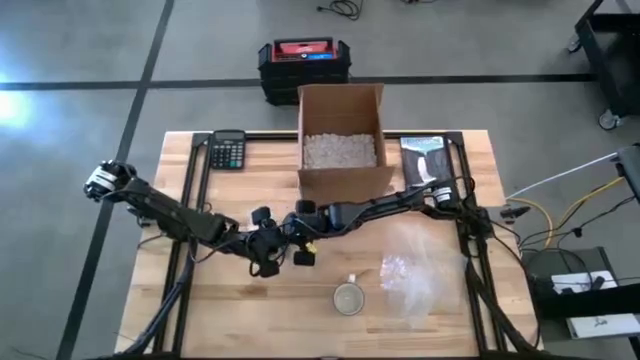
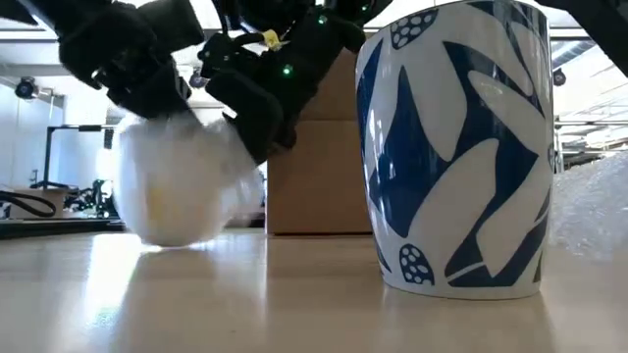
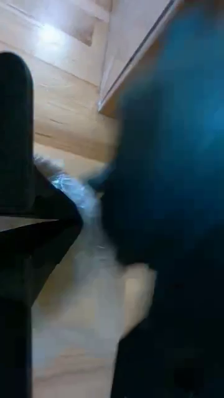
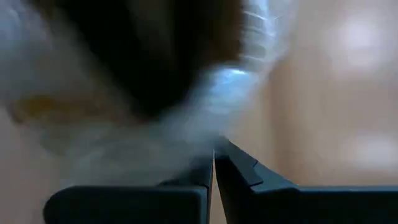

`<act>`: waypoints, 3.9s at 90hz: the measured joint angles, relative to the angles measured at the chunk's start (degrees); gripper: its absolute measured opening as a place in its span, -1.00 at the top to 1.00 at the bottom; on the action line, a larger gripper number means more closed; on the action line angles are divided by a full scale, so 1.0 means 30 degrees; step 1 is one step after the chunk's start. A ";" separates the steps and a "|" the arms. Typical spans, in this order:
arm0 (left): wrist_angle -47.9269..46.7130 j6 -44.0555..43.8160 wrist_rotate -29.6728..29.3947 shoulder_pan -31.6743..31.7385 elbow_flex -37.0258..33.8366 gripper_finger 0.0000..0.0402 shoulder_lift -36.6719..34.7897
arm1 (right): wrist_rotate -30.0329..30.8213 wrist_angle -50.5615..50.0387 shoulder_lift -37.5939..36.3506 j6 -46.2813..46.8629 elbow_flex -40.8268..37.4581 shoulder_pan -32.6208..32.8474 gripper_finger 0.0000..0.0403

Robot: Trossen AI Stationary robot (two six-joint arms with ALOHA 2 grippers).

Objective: Wrap mug
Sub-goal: Wrap the yellow mug in bubble wrap, then put the yellow wrapped mug into the brown cardboard box

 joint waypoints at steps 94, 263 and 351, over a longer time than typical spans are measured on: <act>-0.6926 -0.0857 0.6420 -0.1391 0.4569 1.00 -0.0114 | 0.0622 -0.5413 -0.1904 -0.0366 0.2203 0.0357 0.99; -0.3999 0.1592 0.4846 -0.0095 0.3931 1.00 0.5620 | 0.0674 -0.9205 -0.2091 0.0060 0.2269 0.1137 0.99; -0.8287 -0.1221 0.4725 -0.1842 0.2949 1.00 -0.3995 | 0.0481 -0.7108 -0.2091 -0.0137 0.4692 0.1749 0.99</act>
